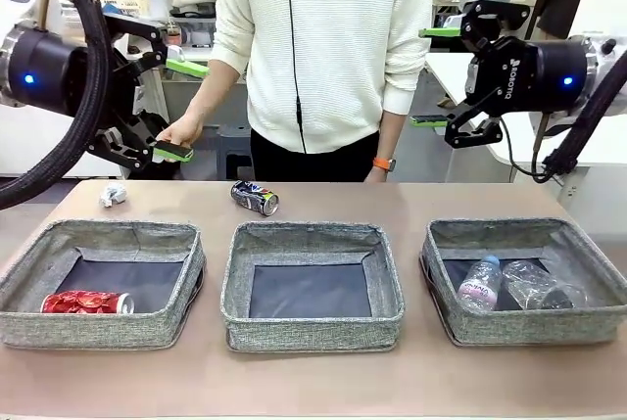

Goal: Sort the waste into the appropriate baskets.
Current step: Pick up the waste item pointed out by the person.

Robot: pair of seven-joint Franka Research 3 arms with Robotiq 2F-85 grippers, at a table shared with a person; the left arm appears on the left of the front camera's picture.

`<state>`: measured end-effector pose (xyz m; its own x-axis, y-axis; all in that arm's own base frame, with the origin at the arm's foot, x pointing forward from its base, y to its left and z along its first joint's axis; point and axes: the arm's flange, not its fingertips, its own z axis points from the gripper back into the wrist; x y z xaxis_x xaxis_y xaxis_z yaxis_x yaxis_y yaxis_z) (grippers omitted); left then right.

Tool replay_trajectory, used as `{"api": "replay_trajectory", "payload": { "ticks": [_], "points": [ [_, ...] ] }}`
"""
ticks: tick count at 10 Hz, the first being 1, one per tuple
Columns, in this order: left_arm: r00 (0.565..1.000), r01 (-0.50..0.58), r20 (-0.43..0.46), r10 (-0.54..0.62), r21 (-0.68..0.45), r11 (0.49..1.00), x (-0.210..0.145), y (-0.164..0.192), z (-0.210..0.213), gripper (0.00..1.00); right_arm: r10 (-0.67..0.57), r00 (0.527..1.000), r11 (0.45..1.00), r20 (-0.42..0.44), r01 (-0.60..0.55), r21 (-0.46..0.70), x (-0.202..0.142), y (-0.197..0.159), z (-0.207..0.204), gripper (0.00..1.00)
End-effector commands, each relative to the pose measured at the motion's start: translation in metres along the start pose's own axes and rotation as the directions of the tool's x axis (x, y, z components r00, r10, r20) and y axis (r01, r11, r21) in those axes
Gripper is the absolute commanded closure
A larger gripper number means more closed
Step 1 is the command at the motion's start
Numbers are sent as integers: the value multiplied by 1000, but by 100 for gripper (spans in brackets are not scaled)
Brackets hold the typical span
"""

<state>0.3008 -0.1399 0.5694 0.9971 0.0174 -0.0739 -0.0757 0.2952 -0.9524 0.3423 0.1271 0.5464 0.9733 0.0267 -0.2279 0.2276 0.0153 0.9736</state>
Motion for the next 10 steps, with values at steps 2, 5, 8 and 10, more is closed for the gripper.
{"api": "replay_trajectory", "payload": {
  "ticks": [2,5,8,10],
  "points": [
    [1000,-2,-9,2,8,1000,0,-1,1,0,6,1000,1000,12,-6,15,0,2,-3,0],
    [1000,-2,-9,2,8,1000,0,-1,1,0,6,1000,1000,12,-6,15,0,2,-3,0],
    [997,44,49,-54,189,981,1,-2,12,0,6,1000,1000,12,-6,15,0,2,-3,0],
    [896,-196,373,-241,819,539,9,-1,71,0,6,1000,1000,12,-6,15,0,2,-3,0]
  ]
}}
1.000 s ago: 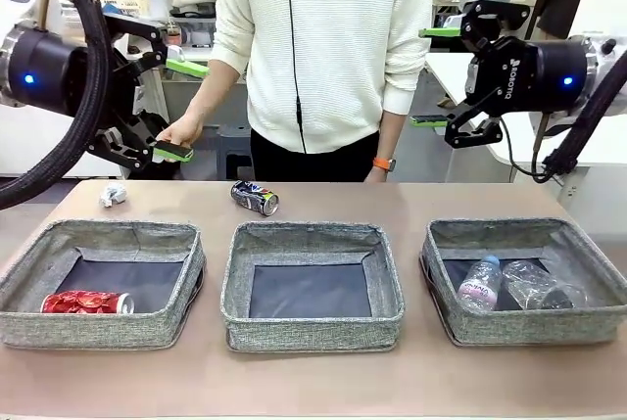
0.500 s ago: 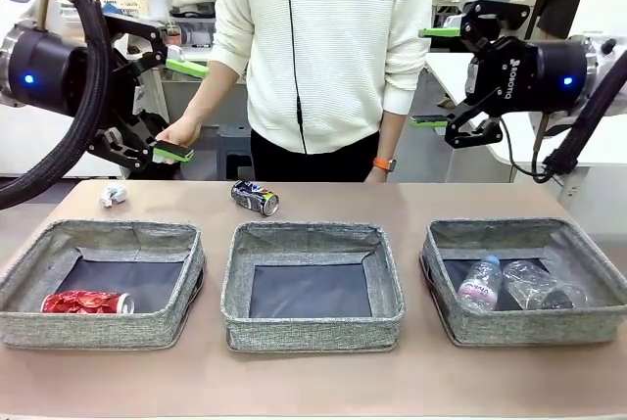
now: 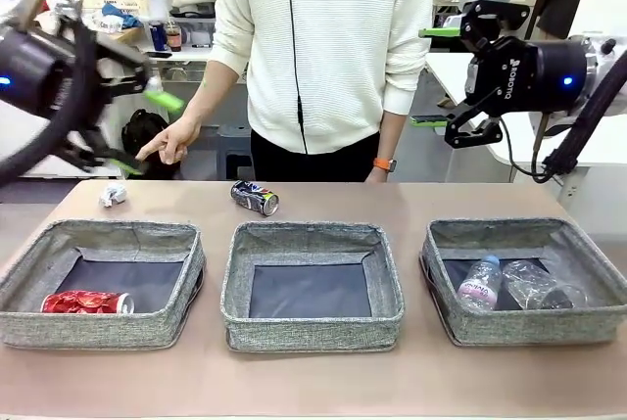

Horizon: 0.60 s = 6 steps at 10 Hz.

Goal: Sort the waste into the appropriate baskets.
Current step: Pick up the waste item pointed out by the person.

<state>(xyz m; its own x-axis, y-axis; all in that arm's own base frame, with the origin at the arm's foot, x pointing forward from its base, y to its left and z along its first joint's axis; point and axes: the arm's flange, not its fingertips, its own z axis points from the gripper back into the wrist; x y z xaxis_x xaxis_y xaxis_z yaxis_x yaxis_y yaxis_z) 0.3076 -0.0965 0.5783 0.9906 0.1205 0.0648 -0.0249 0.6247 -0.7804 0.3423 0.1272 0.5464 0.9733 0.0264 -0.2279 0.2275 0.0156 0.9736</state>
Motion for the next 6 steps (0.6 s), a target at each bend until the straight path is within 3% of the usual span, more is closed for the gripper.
{"api": "replay_trajectory", "payload": {
  "ticks": [1,2,3,5,6],
  "points": [
    [957,-175,275,-94,804,568,11,20,53,0,6,1000,1000,11,-6,15,0,2,-3,0],
    [947,-236,293,-135,915,328,11,31,73,0,6,1000,1000,11,-6,15,0,2,-3,0],
    [942,-269,296,-157,947,174,11,46,90,0,6,1000,1000,11,-6,15,0,2,-3,0],
    [926,-326,325,-192,945,30,9,73,119,0,6,1000,1000,11,-6,15,0,2,-3,0],
    [836,-520,512,-199,854,15,3,64,132,0,6,1000,1000,11,-6,15,0,2,-3,0]
  ]
}}
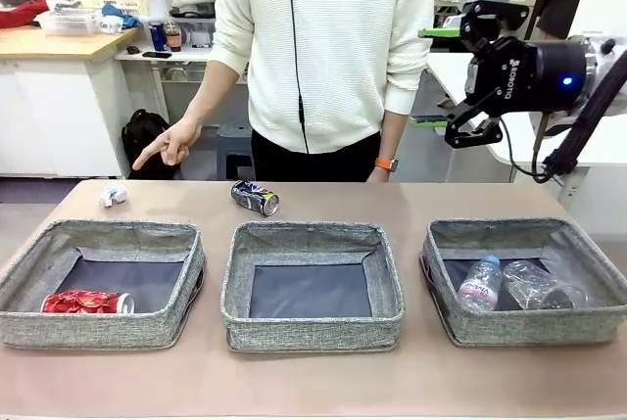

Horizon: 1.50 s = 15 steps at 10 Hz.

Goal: Sort the waste into the appropriate baskets.
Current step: Pick up the waste item pointed out by the person.

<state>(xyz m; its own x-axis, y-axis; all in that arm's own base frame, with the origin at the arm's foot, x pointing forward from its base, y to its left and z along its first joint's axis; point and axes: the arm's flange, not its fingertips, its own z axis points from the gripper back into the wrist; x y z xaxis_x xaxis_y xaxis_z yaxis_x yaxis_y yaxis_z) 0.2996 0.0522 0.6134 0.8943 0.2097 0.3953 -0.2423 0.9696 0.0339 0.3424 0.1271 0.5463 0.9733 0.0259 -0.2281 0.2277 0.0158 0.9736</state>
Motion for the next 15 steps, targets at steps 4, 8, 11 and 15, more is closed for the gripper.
{"api": "replay_trajectory", "payload": {
  "ticks": [4,8,11,15],
  "points": [
    [1000,19,-13,-19,-42,999,-3,-6,-1,0,6,1000,1000,11,-6,16,0,2,-3,0],
    [947,312,26,-320,-320,895,135,-14,-158,0,6,1000,1000,11,-6,16,0,2,-3,0],
    [947,260,-77,-311,-379,888,158,-21,-239,0,6,1000,1000,11,-6,16,0,2,-3,0],
    [937,246,-146,-316,-365,898,147,-32,-264,0,6,1000,1000,11,-6,16,0,2,-3,0]
  ]
}}
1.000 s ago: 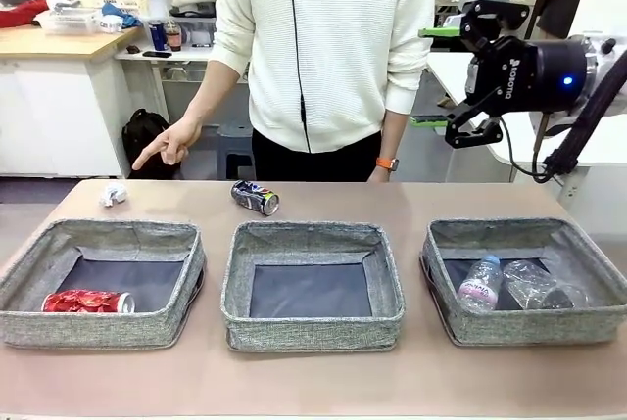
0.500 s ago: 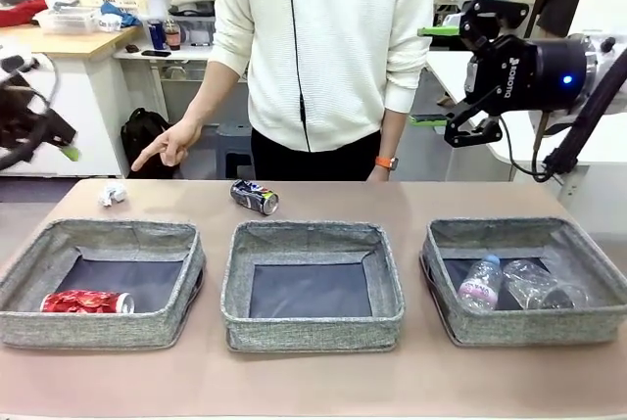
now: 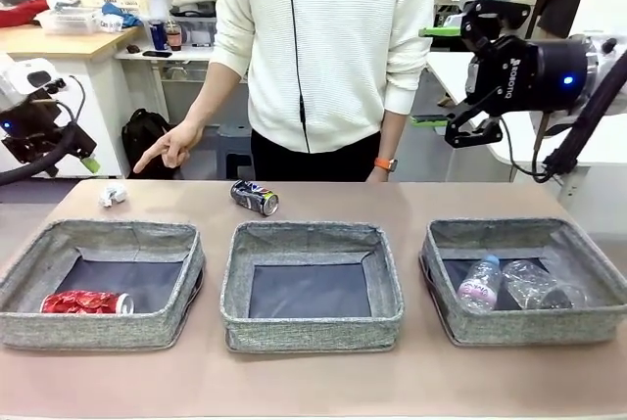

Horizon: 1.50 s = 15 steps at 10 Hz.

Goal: Sort the waste into the appropriate baskets.
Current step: Pick up the waste item pointed out by the person.

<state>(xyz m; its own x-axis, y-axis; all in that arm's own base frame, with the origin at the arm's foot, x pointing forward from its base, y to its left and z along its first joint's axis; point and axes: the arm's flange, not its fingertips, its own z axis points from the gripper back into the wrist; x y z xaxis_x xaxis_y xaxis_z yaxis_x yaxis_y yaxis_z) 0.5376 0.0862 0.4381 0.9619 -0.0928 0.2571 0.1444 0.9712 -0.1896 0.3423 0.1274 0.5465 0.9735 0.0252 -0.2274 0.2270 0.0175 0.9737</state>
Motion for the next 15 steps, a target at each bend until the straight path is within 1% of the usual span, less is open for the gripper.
{"api": "replay_trajectory", "payload": {
  "ticks": [1,3,4,5,6,9,12,14,15],
  "points": [
    [999,10,-34,-10,-6,1000,11,6,-29,0,5,1000,1000,10,-5,17,0,2,-3,0],
    [1000,19,-6,-19,7,1000,32,23,-51,0,5,1000,1000,10,-5,17,0,2,-3,0],
    [1000,19,16,-19,-12,1000,40,29,-58,0,5,1000,1000,10,-5,17,0,2,-3,0],
    [999,4,40,-5,22,1000,49,35,-67,0,5,1000,1000,10,-5,17,0,2,-3,0],
    [999,-2,44,2,10,1000,55,37,-77,0,5,1000,1000,10,-5,17,0,2,-3,0],
    [999,12,31,-13,16,1000,60,39,-105,0,5,1000,1000,10,-5,17,0,2,-3,0],
    [1000,12,10,-12,16,1000,58,37,-117,0,5,1000,1000,10,-5,17,0,2,-3,0],
    [1000,10,21,-10,17,1000,59,35,-120,0,5,1000,1000,10,-5,17,0,2,-3,0],
    [1000,-20,20,19,26,999,60,35,-122,0,5,1000,1000,10,-5,17,0,2,-3,0]
  ]
}}
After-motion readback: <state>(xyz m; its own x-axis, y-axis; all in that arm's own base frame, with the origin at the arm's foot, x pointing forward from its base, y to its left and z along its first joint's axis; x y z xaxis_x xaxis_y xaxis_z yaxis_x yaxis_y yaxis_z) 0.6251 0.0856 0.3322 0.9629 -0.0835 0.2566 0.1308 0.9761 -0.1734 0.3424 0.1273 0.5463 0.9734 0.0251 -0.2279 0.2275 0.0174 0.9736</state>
